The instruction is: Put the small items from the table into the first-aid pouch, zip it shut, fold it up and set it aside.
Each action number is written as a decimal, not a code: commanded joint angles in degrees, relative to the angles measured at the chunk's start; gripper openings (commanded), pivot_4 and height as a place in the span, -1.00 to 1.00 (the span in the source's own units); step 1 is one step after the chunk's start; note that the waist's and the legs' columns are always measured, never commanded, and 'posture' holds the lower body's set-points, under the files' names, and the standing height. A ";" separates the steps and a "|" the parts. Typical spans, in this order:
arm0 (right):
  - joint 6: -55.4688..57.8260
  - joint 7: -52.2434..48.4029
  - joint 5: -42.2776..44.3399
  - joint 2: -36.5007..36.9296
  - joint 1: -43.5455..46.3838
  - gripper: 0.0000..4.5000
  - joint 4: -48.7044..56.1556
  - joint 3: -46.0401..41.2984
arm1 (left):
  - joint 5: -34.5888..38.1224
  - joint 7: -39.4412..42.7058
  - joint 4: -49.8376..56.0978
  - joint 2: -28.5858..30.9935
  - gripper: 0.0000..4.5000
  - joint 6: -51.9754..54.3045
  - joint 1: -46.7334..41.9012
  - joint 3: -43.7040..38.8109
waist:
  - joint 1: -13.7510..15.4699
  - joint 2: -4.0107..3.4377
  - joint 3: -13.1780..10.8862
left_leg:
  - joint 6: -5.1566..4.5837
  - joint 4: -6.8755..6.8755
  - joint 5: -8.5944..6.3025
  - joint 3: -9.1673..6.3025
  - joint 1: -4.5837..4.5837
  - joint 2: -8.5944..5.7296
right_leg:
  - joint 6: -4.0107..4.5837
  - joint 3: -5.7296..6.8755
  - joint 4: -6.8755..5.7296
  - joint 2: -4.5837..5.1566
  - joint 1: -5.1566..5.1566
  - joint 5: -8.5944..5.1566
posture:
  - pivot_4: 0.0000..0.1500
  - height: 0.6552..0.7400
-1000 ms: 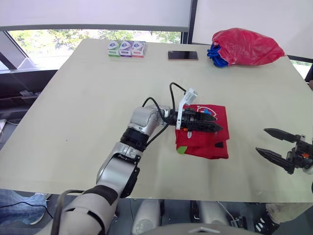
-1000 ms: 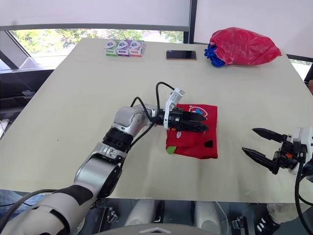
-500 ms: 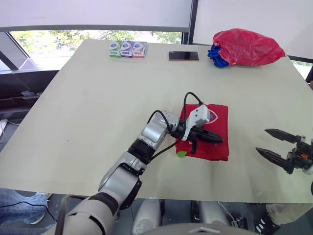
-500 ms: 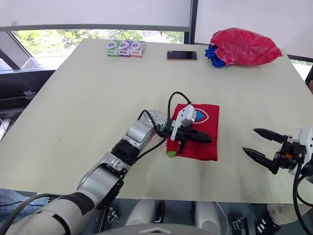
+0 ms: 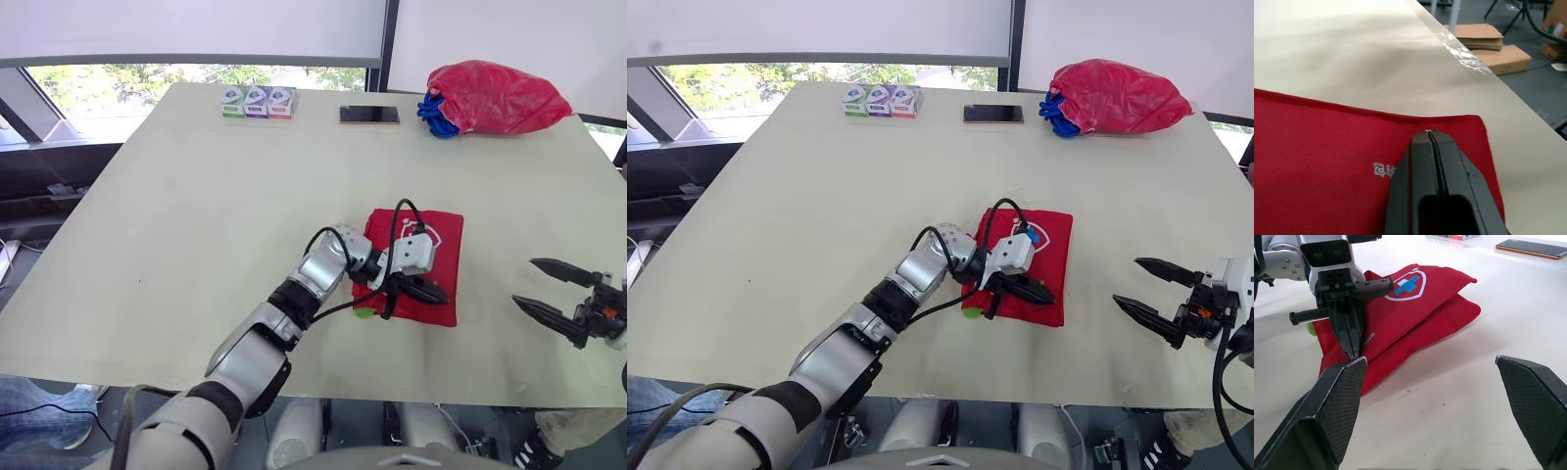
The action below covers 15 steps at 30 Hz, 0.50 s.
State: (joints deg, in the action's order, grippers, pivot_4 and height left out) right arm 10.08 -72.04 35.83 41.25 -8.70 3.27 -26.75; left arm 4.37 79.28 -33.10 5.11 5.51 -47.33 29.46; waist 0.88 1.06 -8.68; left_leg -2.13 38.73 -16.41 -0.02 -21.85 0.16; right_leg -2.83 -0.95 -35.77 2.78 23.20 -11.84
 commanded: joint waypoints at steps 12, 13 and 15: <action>-2.14 0.38 0.29 0.22 0.90 1.00 -0.53 0.32 | 3.52 12.03 -5.85 -1.11 -0.99 -1.53 -5.91 -1.03 | -0.20 -0.09 0.01 | 0.00 0.00 0.00 0.00 0.00 0.03 | 0.01 -0.01 0.00 -0.06 0.01 -0.12 | 1.00 1.00; -2.11 0.41 0.36 0.21 0.83 1.00 -0.42 0.32 | 4.93 10.66 -6.26 -1.98 -0.99 -0.81 -7.33 -3.24 | -0.20 -0.08 0.00 | -0.01 0.01 0.00 0.00 -0.04 0.03 | -0.02 -0.01 0.00 -0.06 0.03 -0.10 | 1.00 1.00; -2.08 0.48 0.44 0.15 0.67 1.00 -0.21 0.30 | 6.81 8.22 -7.69 -3.21 -0.99 0.01 -10.19 -6.94 | -0.07 -0.05 -0.04 | -0.01 0.04 0.00 0.00 -0.10 0.02 | -0.10 0.00 0.00 -0.06 0.07 -0.06 | 1.00 1.00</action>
State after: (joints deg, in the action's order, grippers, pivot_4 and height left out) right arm 8.55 -71.83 35.38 41.21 -8.12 1.64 -25.48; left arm 8.44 88.34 -40.52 3.20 4.84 -54.21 26.46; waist 0.81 1.00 -8.72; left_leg -2.13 38.78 -16.41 -0.04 -22.00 0.17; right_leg -2.95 -0.94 -35.77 2.72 23.32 -11.89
